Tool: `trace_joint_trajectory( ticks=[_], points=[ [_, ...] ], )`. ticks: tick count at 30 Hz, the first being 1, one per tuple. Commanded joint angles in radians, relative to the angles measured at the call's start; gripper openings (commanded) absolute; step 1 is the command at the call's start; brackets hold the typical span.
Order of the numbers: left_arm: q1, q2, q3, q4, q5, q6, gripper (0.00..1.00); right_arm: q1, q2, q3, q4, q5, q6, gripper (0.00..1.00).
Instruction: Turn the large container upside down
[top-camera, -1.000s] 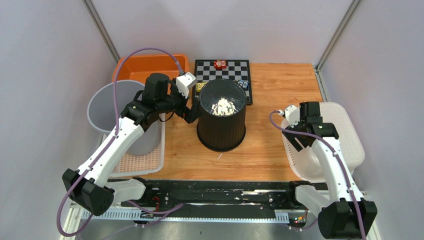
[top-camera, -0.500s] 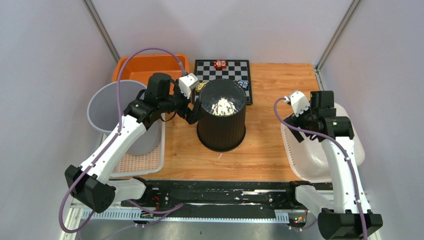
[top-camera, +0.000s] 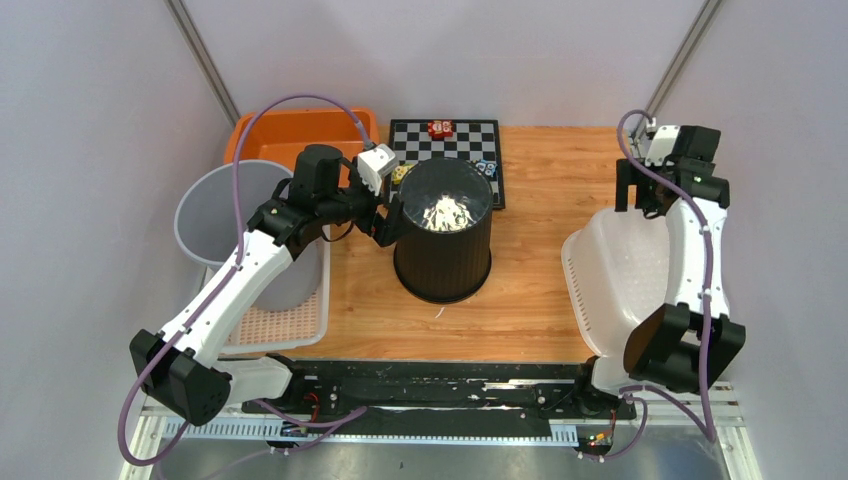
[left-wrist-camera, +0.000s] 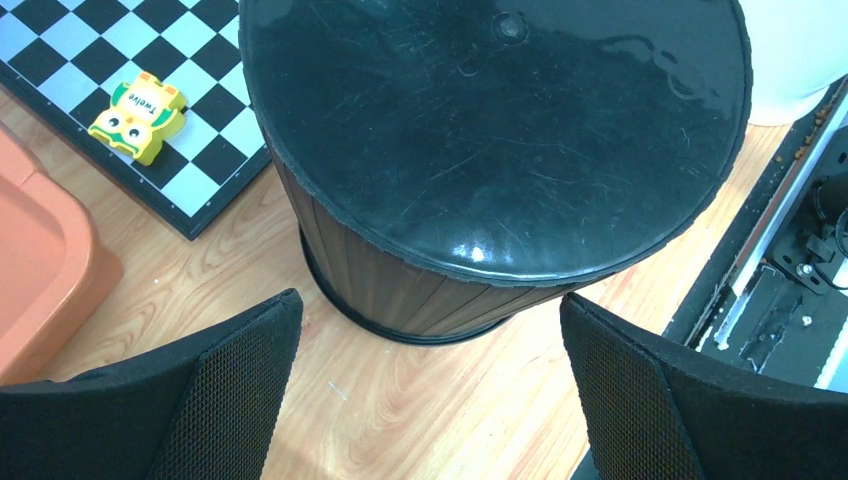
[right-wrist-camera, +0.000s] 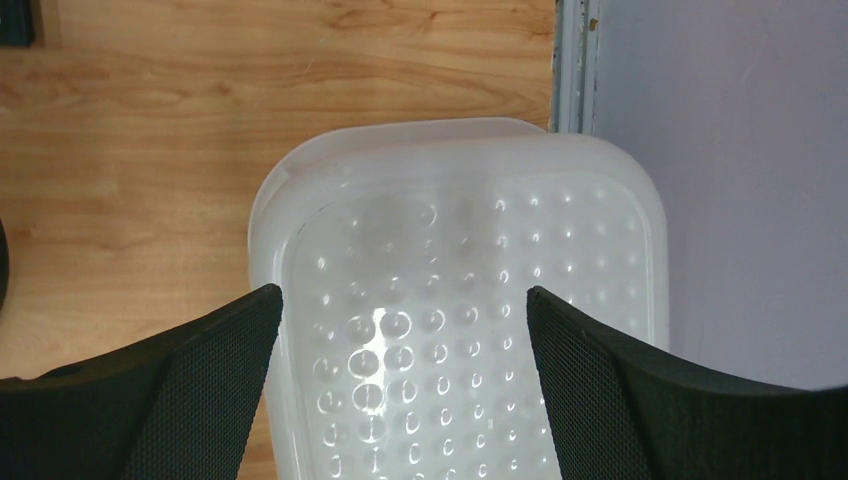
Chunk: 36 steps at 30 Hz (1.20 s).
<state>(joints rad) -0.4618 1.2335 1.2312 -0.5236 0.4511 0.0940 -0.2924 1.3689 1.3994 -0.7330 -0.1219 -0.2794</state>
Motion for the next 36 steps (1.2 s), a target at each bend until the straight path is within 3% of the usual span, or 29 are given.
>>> trace_joint_trajectory(
  ticks=[1,8,22,29,36],
  points=[
    [-0.006,0.001,-0.013,0.029,0.016,0.001,1.00,-0.076,0.089,0.070,0.056,-0.055,0.120,0.93],
    [-0.006,-0.010,-0.021,0.025,0.015,0.017,1.00,-0.154,0.226,0.137,0.098,-0.062,0.240,0.93],
    [-0.006,-0.020,-0.021,0.018,0.011,0.043,1.00,-0.162,0.321,0.106,0.295,0.122,0.411,0.94],
    [-0.006,-0.023,-0.024,0.016,0.009,0.056,1.00,-0.163,0.361,0.046,0.316,0.118,0.418,0.92],
    [-0.006,-0.036,-0.022,0.004,0.004,0.065,1.00,-0.160,0.318,-0.073,0.292,-0.026,0.381,0.84]
  ],
)
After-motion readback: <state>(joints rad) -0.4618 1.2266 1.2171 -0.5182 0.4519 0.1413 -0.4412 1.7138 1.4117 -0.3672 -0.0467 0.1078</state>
